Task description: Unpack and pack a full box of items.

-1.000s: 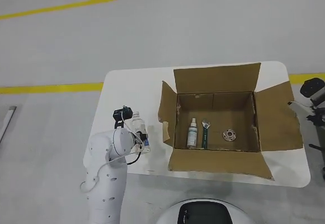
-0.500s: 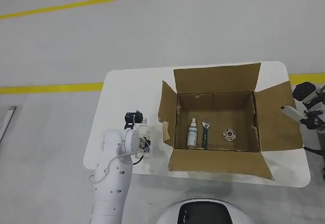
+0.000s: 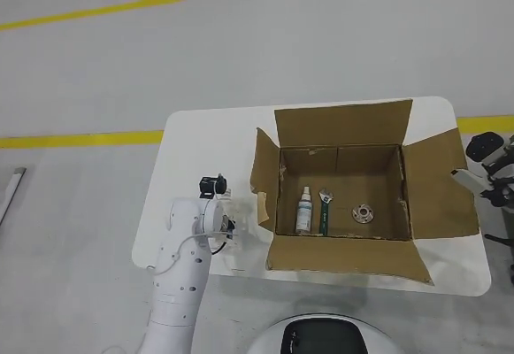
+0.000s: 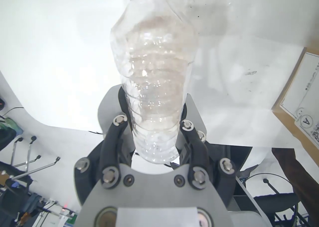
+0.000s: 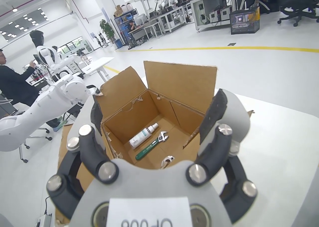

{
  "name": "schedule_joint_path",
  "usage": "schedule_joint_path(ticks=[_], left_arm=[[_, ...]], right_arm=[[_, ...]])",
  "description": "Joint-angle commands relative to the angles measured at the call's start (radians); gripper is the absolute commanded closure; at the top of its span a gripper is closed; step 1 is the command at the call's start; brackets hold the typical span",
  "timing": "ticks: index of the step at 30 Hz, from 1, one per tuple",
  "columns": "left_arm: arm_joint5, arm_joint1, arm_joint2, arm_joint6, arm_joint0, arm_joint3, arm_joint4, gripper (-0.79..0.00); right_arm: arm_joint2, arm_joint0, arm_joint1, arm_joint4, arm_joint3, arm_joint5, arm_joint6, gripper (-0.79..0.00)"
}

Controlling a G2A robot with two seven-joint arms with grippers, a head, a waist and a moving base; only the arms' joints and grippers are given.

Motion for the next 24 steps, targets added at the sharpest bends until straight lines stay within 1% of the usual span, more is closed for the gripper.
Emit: schedule_joint_path(ticks=[1, 8, 10, 11, 12, 16, 24], left_arm=[[0.005, -0.002, 0.012, 0.004, -0.001, 0.014, -0.008, 0.0], [0.039, -0.006, 0.038, 0.012, 0.001, 0.04, -0.013, 0.0], [0.04, -0.007, 0.042, 0.01, 0.0, 0.043, -0.017, -0.123], [0.039, -0.007, 0.044, 0.009, -0.001, 0.043, -0.019, -0.24], [0.044, -0.007, 0.043, 0.005, -0.001, 0.046, -0.022, -0.776], [0.054, -0.007, 0.047, -0.004, -0.007, 0.045, -0.025, -0.785], [0.071, -0.006, 0.047, -0.024, -0.008, -0.027, -0.032, -0.785]], right_arm=[[-0.001, 0.002, 0.0, -0.001, 0.001, -0.001, -0.001, -0.785], [-0.015, 0.003, -0.002, 0.011, 0.01, -0.003, 0.001, -0.785], [-0.016, 0.004, -0.003, 0.014, 0.013, -0.004, 0.005, -0.785], [-0.017, 0.005, -0.003, 0.017, 0.013, -0.004, 0.006, -0.785], [-0.017, 0.006, -0.003, 0.019, 0.014, -0.004, 0.007, -0.785], [-0.019, 0.011, -0.002, 0.023, 0.014, -0.008, 0.018, -0.785], [-0.028, 0.033, -0.001, 0.017, 0.016, -0.012, 0.042, -0.785]])
